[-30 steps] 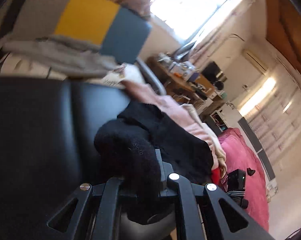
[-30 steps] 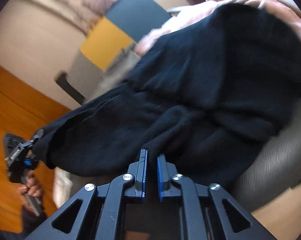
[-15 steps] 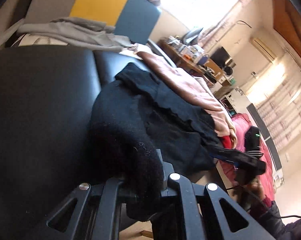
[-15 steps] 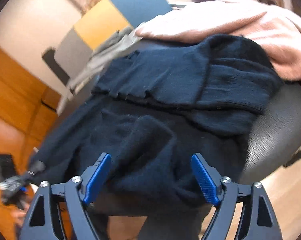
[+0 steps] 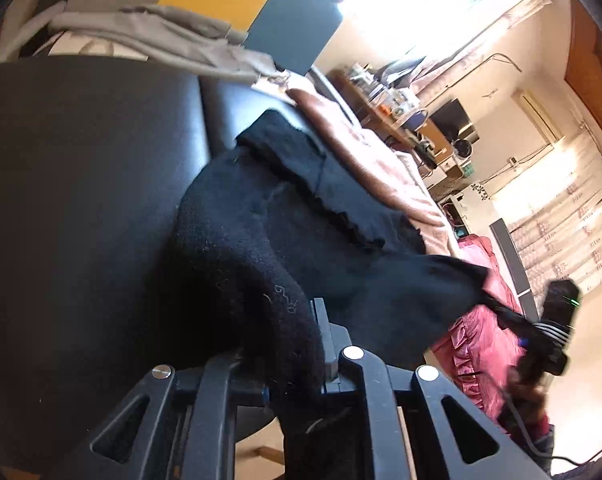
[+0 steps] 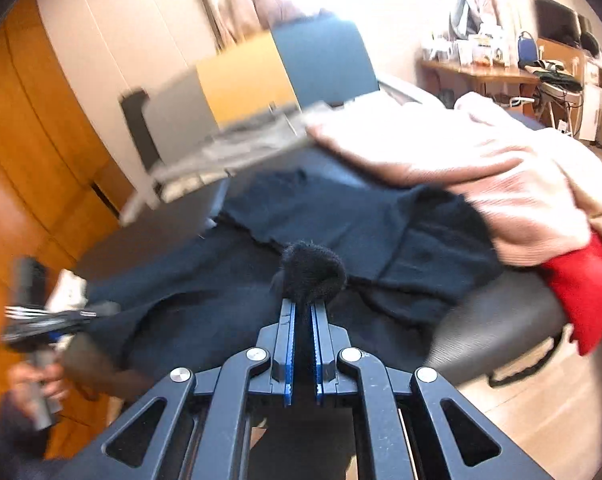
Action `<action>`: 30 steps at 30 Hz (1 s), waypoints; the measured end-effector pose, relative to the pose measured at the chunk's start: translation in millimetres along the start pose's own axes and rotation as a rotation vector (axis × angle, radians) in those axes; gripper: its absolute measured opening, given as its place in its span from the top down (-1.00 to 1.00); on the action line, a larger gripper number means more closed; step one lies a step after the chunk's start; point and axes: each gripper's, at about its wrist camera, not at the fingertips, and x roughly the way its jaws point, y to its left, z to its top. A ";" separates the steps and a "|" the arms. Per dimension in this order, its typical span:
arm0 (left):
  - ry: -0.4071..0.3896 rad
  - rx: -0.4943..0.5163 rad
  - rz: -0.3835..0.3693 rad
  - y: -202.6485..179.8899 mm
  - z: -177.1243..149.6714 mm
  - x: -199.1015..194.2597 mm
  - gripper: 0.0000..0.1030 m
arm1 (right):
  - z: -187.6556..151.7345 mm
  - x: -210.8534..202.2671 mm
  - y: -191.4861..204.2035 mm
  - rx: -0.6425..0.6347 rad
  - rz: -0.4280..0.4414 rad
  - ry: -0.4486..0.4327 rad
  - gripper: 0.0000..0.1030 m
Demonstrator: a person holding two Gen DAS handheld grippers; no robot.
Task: Fold clothes
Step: 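Lay the black sweater onto the black chair seat with both tools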
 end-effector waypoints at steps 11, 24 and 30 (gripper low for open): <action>0.081 0.032 -0.057 -12.8 -7.9 24.1 0.74 | -22.3 -2.6 -72.9 0.157 -0.198 0.069 0.41; 0.103 -0.037 -0.045 8.4 -14.8 18.3 0.69 | 43.5 232.0 12.7 -0.265 -0.308 0.268 0.61; 0.109 -0.044 -0.054 18.3 -7.2 18.5 0.69 | 89.7 203.9 -18.8 -0.175 -0.271 0.187 0.79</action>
